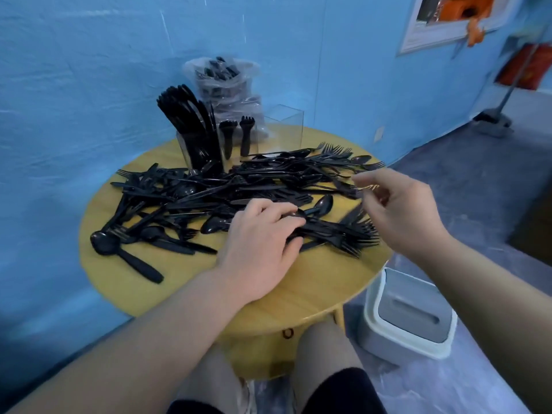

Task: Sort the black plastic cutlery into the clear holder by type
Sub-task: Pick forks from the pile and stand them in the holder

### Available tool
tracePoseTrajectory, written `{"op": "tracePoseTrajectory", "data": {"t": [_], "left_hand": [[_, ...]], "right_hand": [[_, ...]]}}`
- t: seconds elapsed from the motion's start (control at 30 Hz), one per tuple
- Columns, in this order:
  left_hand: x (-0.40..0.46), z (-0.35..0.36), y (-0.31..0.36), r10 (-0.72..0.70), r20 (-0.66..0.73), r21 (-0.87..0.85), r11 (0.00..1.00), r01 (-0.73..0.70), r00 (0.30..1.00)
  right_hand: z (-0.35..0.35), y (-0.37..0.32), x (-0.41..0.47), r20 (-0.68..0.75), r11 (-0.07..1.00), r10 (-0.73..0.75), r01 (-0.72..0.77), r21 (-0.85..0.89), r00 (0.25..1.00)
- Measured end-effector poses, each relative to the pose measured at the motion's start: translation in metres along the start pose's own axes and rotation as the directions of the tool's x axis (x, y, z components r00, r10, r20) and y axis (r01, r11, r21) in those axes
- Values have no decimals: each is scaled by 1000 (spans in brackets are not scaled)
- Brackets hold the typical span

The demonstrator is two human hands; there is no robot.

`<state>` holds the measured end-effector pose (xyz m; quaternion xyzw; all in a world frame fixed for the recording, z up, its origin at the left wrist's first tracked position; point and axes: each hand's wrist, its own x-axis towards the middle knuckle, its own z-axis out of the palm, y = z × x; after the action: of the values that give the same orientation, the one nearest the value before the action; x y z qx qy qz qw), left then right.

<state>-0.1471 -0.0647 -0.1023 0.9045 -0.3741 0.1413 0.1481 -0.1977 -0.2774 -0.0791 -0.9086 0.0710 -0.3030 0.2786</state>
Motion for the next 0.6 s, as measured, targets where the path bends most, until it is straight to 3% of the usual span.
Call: {"op": "tracePoseTrajectory", "data": {"t": [0.13, 0.33, 0.6], "left_hand": [[-8, 13, 20, -3, 119, 49, 999, -3, 993], [-12, 12, 21, -135, 71, 71, 989, 130, 988], [-10, 13, 23, -137, 101, 87, 988, 129, 985]], "right_hand": [[-11, 25, -32, 3, 994, 77, -77, -81, 997], [-8, 27, -47, 132, 994, 60, -47, -103, 989], [2, 22, -44, 174, 998, 45, -37, -47, 984]]}}
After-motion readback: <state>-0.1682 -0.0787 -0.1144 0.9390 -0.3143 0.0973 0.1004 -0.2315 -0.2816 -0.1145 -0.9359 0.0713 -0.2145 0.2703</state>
